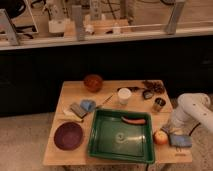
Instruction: Wipe table surface with towel
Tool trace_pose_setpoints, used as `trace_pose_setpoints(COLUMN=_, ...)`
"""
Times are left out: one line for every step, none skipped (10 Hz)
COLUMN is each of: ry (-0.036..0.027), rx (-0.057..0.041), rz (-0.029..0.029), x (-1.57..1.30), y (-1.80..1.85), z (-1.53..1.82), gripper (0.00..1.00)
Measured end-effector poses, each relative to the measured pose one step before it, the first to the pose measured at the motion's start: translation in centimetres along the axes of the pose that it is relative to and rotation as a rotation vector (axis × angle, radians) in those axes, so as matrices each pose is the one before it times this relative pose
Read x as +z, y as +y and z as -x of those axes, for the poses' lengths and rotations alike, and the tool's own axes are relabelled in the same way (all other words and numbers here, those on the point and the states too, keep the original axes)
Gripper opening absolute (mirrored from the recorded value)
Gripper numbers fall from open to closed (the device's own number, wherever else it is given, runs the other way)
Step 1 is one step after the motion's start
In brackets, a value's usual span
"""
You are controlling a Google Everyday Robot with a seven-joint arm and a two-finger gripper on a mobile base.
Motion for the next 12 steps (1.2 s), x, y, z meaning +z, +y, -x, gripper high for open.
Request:
trace_pose_setpoints(ry=0.01264, rx=0.03261, rz=0.00325, x=0.273, y=-0.812, z=-1.035, gripper=0.00)
trace_pose_setpoints(ry=0.00567, rx=0.01917, rz=-0.00259, x=0.087, y=-0.748, z=-0.530, gripper=0.00)
trace_pose_setpoints(ry=0.00319, rx=0.02122, rz=-0.00752, x=0.011, y=-1.084, z=-0.310, gripper=0.00)
trace_pose_setpoints(ry=0.00053, rx=0.01418, rz=-0.00862, x=-0.082, y=-1.019, z=-0.019, gripper=0.00)
trace_pose_setpoints(ry=-0.00135, rx=0.01090, rz=-0.01167, x=-0.174, y=-1.250, z=0.314, gripper=0.00)
trace_pose_setpoints(ry=-0.00500, rx=0.00217, rz=-0.00786, x=-0.089, y=-0.677, z=0.576, gripper=0.00)
trace_pose_setpoints(ry=-0.00419, rx=0.00168, rz=-0.00460, x=0.030, y=-0.119, z=0.329, gripper=0.00)
trace_pose_setpoints(ry=-0.00996, rx=-0.00947, rz=-0.01076, x=-0.163, y=-0.110, z=1.088, gripper=0.00)
trace_pose_setpoints(ry=-0.01441, rx=-0.01620, rz=-0.00962, x=-0.276, y=0.088, z=1.510, gripper=0.00)
trace_pose_setpoints(ry=-0.01567, rx=-0.02057, rz=-0.00900, x=-0.313, y=0.098, z=1.607, gripper=0.00)
trace_pose_setpoints(ry=-0.01453, rx=-0.01813, rz=-0.00270, x=-0.257, y=0.524, z=1.165, gripper=0.00)
trace_pose_setpoints(ry=-0.01115, rx=-0.01849, rz=-0.00438, x=-0.507, y=0.640, z=0.670, gripper=0.00)
